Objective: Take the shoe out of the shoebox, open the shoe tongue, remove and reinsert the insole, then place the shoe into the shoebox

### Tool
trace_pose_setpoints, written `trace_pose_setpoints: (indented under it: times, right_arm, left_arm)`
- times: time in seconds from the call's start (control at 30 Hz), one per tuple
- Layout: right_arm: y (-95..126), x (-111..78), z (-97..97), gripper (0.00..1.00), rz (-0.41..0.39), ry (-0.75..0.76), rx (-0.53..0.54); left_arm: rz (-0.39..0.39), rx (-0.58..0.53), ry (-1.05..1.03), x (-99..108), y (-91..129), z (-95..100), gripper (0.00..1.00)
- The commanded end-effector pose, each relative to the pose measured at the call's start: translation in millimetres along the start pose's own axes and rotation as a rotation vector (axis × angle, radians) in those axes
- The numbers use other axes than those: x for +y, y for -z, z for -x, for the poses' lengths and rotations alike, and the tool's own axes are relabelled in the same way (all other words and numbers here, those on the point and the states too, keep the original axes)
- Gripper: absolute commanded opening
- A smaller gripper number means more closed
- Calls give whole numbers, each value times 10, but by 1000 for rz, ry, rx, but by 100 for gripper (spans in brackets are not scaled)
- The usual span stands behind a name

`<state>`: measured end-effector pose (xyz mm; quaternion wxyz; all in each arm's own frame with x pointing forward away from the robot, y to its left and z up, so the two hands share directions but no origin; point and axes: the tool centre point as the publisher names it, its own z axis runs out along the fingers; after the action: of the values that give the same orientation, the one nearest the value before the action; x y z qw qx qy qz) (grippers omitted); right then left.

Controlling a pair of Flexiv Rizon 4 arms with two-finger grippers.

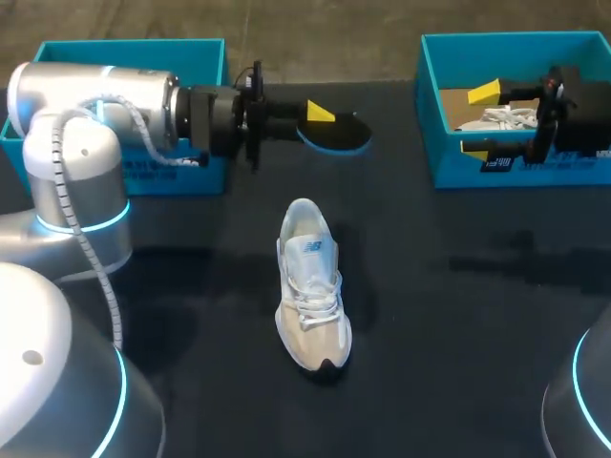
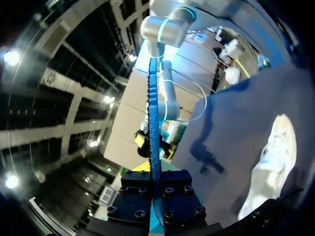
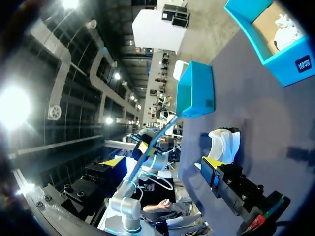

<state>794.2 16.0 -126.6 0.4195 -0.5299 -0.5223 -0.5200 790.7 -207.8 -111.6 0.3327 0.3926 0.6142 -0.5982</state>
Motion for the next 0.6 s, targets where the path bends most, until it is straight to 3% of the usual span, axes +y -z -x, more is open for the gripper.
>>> trace_pose_setpoints:
  times: [0.03, 0.07, 0.17, 0.6]
  right_arm:
    - [-9, 4, 0, 100, -1, -1, -2]
    - [-9, 4, 0, 100, -1, -1, -2]
    - [-9, 4, 0, 100, -1, -1, -2]
    - [-9, 4, 0, 100, -1, -1, -2]
  left_arm:
    - [70, -40, 891, -48, 84, -5, 0]
    - [97, -61, 996, -17, 85, -10, 0]
    - [23, -108, 1234, 9, 71, 17, 0]
    - [1, -116, 1255, 18, 64, 30, 0]
